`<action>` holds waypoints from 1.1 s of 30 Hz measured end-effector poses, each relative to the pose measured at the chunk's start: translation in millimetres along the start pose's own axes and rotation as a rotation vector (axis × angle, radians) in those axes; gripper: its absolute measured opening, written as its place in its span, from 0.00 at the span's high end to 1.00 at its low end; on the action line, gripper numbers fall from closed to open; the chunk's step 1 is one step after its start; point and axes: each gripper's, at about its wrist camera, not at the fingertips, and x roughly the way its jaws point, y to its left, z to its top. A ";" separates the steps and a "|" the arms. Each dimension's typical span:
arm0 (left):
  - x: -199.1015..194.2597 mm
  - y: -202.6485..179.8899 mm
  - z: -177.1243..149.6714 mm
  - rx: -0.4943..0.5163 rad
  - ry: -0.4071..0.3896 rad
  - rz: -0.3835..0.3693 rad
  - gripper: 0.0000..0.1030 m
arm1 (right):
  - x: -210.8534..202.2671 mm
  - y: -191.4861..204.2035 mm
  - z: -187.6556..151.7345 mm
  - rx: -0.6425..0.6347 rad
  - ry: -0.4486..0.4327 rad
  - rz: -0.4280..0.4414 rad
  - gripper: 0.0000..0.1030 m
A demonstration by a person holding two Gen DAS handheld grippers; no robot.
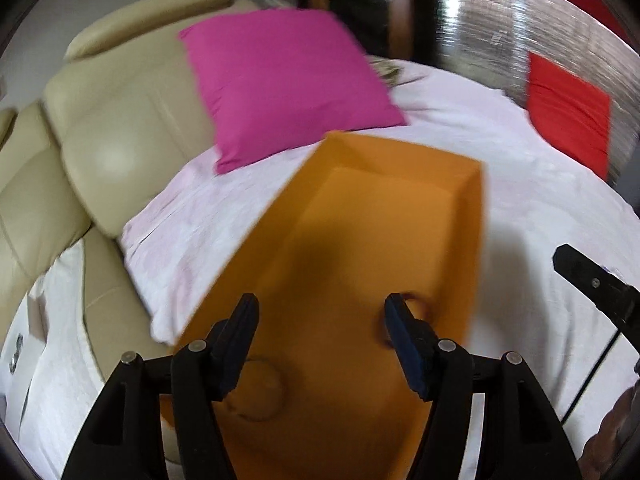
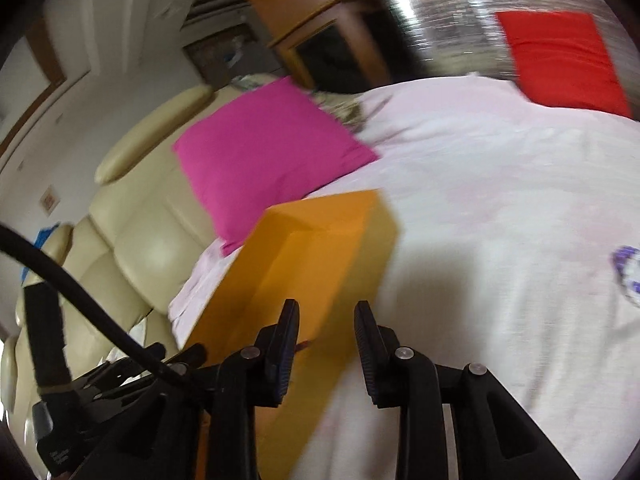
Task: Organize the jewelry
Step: 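Open both grippers to drop the bangle and hair tie in the box, then grasp the white pearl bracelet with the left gripper while the right gripper grasps the black hair tie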
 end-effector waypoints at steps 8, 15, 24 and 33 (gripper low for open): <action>-17.2 -108.2 -4.1 0.177 -0.034 -0.112 0.33 | -70.3 -91.9 2.8 0.128 -0.068 -0.140 0.69; -17.0 -196.0 -9.7 0.285 -0.036 -0.194 0.33 | -140.9 -190.9 -9.2 0.294 -0.118 -0.246 0.69; 8.4 -281.4 -8.5 0.341 0.002 -0.350 0.39 | -192.1 -283.5 -25.1 0.481 -0.121 -0.256 0.70; 52.3 -333.4 -8.1 0.401 0.047 -0.453 0.46 | -178.8 -317.5 -14.1 0.527 -0.113 -0.250 0.70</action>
